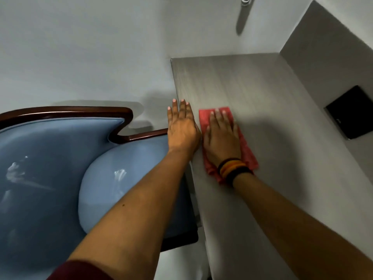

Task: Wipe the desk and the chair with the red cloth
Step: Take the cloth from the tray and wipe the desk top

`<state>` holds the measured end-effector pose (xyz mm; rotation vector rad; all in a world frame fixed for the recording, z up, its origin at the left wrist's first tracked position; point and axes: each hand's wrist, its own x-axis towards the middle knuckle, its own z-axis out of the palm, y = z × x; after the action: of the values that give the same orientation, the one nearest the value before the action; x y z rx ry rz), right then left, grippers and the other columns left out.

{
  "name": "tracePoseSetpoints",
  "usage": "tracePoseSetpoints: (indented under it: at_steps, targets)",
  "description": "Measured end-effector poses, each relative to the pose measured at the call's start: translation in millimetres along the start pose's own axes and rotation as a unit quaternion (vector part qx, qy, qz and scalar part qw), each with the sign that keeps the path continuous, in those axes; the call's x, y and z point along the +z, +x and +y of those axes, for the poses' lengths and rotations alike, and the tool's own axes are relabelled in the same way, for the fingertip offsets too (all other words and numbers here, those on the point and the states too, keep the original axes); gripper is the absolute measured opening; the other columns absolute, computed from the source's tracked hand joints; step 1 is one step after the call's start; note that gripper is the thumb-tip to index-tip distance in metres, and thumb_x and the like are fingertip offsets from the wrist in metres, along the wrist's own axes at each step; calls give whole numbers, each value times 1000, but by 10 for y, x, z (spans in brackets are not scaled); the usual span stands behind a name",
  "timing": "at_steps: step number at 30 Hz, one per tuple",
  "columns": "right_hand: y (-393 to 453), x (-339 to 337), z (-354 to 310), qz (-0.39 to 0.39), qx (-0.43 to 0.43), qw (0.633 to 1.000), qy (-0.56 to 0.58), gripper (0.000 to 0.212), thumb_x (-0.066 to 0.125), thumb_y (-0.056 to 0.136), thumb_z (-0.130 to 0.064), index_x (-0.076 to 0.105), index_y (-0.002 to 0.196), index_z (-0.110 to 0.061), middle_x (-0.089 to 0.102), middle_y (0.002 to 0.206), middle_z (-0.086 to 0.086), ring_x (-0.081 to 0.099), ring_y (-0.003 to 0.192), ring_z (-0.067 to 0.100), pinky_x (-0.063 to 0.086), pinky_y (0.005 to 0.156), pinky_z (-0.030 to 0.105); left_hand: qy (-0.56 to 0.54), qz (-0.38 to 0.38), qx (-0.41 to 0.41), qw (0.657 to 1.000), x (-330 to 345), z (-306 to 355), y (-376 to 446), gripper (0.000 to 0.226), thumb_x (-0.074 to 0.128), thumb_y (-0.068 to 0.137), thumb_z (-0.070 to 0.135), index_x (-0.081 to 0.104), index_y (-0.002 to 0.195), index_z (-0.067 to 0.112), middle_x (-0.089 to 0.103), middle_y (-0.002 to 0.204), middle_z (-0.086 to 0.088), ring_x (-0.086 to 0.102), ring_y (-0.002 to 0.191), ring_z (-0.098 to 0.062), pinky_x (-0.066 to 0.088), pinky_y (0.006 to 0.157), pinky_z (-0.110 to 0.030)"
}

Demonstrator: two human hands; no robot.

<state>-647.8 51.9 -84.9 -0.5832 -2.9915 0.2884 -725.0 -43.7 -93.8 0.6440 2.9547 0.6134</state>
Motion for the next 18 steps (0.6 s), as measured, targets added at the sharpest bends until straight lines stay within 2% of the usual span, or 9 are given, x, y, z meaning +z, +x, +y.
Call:
tracePoseSetpoints:
  at_steps: [4,10,13,16,18]
  targets:
    - [497,27,-33,20,37,999,8,60,30,104,-30,27,159,-9,25,169,11,17,158,26,14,128,52,5,25,0,1000,48,-15,13,71,20,98,24,19,165,1,16,176,-16,-3,165,-34,-1,135,-48]
    - [-306,98,-5,32,16,999,14,66,13,102,-38,29,158,-8,30,166,13,23,157,28,15,128,53,-1,9,-7,1000,-26,6,-6,66,29,103,18,17,166,2,13,176,-15,-5,165,-33,-3,135,-47]
    - [211,56,-14,20,-3,1000,13,62,23,103,-35,28,159,-10,26,168,11,19,158,27,14,128,54,-2,17,1,1000,-4,2,5,64,25,107,28,17,166,3,12,176,-15,-5,165,-33,-3,135,-47]
    - [712,5,-14,15,-7,999,35,59,32,104,-31,29,159,-11,25,169,9,17,158,25,12,129,52,1,32,-2,999,23,-4,8,64,29,104,18,20,165,3,16,176,-14,-4,165,-33,-1,136,-47]
    - [695,21,0,18,-14,999,36,58,32,105,-30,29,159,-12,25,169,8,17,158,23,11,129,49,1,37,0,999,18,-5,6,64,30,103,17,21,165,3,18,176,-14,-3,165,-33,-1,136,-47]
